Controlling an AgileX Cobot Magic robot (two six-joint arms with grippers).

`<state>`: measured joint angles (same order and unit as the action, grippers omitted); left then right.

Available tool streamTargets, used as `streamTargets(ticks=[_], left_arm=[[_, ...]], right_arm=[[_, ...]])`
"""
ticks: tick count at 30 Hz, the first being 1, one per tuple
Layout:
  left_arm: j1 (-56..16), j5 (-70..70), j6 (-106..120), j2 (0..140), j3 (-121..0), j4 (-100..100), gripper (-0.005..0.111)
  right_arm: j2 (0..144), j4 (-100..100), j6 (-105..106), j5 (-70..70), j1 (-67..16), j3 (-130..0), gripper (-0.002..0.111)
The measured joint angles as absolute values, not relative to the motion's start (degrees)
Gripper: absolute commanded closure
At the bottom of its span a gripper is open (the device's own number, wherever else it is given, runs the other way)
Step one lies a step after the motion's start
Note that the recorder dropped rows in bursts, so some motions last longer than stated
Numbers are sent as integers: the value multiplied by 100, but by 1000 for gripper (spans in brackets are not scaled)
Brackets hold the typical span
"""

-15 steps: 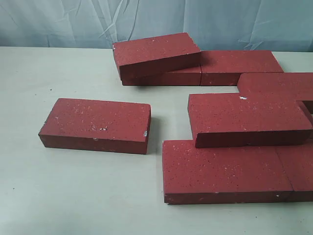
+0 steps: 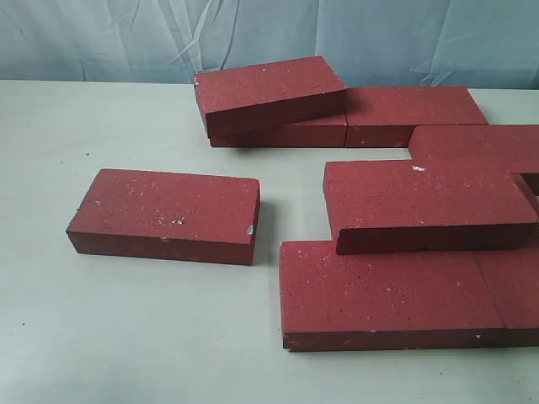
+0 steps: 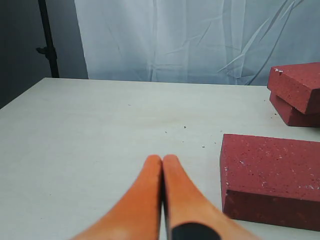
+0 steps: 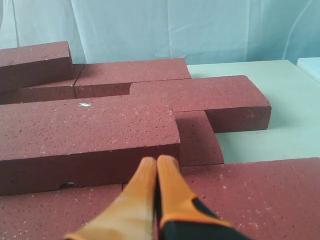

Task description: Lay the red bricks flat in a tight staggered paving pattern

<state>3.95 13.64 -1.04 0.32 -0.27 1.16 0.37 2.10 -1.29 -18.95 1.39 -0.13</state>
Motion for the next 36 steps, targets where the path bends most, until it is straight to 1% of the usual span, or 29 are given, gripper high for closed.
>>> streamTargets(ticks=[12,16,21,36], left_arm=[[395,1364,-104,32,-27,116,107],[395,1364,-104,32,-27,116,107],[395,1364,-104,32,-27,116,107],[395,1364,-104,32,-27,116,107]], right_arm=[[37,210,-129,-1869,139,-13,109],[37,210,-129,-1124,139,-13,109],[37,210,-129,327,139,-13,109],[37,210,-129,717,139,-13,109]])
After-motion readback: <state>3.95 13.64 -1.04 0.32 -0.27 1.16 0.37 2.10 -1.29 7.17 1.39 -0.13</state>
